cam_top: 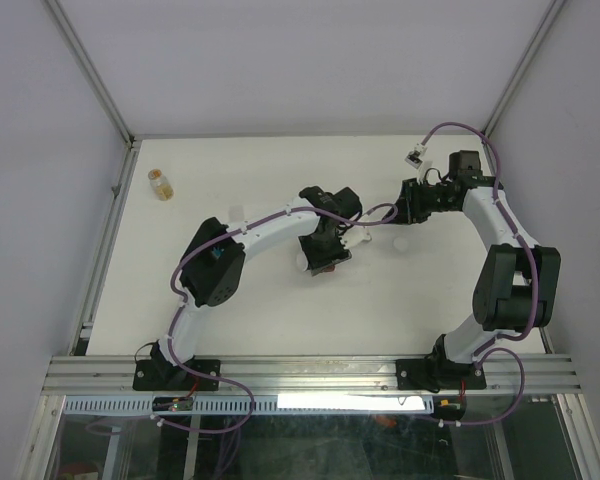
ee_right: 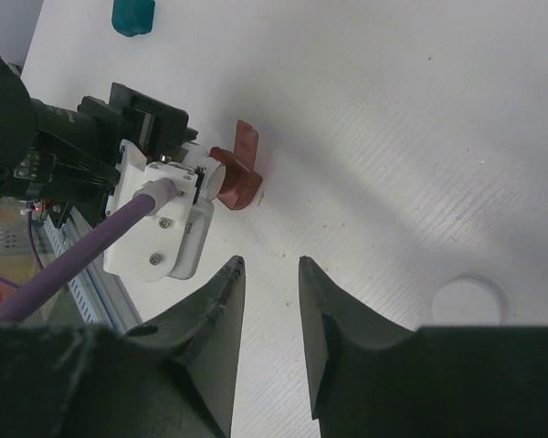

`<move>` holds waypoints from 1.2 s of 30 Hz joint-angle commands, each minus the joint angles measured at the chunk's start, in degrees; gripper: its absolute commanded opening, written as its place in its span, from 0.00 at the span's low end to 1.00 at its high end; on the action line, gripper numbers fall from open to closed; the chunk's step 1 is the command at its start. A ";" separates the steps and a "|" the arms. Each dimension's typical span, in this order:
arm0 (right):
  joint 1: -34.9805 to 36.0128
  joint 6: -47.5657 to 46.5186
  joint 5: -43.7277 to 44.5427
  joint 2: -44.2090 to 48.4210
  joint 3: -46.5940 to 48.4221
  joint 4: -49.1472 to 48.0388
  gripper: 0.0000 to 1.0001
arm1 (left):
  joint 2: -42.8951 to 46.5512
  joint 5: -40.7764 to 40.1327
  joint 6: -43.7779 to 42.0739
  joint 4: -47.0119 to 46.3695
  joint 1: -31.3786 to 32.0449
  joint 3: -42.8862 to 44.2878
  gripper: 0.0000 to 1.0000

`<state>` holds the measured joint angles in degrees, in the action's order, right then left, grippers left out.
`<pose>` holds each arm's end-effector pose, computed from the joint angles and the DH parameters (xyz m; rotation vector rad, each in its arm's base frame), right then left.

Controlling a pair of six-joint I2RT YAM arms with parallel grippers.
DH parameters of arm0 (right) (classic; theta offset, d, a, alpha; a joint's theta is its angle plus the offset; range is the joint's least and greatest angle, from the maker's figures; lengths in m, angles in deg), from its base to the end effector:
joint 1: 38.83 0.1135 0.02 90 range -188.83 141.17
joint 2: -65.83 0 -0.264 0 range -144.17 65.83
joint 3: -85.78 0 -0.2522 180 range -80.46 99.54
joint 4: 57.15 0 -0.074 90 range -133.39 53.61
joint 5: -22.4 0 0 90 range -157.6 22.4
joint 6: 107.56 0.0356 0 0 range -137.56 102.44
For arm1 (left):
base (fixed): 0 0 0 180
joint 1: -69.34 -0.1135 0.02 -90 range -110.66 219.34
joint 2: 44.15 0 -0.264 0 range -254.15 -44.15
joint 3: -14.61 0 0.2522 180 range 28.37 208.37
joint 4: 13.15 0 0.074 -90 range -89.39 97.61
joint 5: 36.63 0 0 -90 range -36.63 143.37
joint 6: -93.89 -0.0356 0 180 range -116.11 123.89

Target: Sort the pills into containers

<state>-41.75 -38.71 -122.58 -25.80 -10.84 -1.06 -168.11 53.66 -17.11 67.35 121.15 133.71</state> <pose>0.3191 0.0129 0.2561 -0.6367 2.2390 1.0666 0.2643 -0.3362 0.2019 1.8191 2.4663 -0.0405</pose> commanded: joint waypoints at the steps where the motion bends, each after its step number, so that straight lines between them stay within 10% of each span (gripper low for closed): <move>1: -0.57 -0.91 -2.33 3.49 1.74 0.06 0.33 | -0.57 -1.61 1.79 2.03 0.72 3.01 0.00; 36: -0.94 -1.02 -3.29 3.61 1.73 0.37 0.33 | -1.73 -10.34 0.14 6.70 2.85 4.70 0.02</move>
<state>-42.12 -38.95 -123.91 -24.88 -10.84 -0.63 -171.21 45.71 -16.50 72.90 123.36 136.99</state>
